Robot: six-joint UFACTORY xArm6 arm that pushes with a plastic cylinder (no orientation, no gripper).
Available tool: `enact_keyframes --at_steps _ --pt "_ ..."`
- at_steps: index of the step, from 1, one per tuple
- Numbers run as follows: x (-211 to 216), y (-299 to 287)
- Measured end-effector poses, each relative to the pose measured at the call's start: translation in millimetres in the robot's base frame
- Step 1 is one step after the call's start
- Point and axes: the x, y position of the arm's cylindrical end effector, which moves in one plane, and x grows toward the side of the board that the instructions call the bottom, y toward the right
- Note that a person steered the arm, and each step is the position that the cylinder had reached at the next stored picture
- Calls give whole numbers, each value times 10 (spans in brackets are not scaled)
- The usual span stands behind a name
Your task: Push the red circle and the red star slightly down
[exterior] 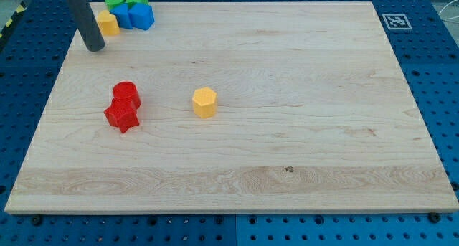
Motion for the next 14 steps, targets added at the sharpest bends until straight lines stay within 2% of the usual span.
enact_keyframes --at_steps 1,2,6,7,11,14 --pt "4 0" --pt "181 101" --pt "446 794" --pt "594 820" --pt "682 819" --pt "1031 1063"
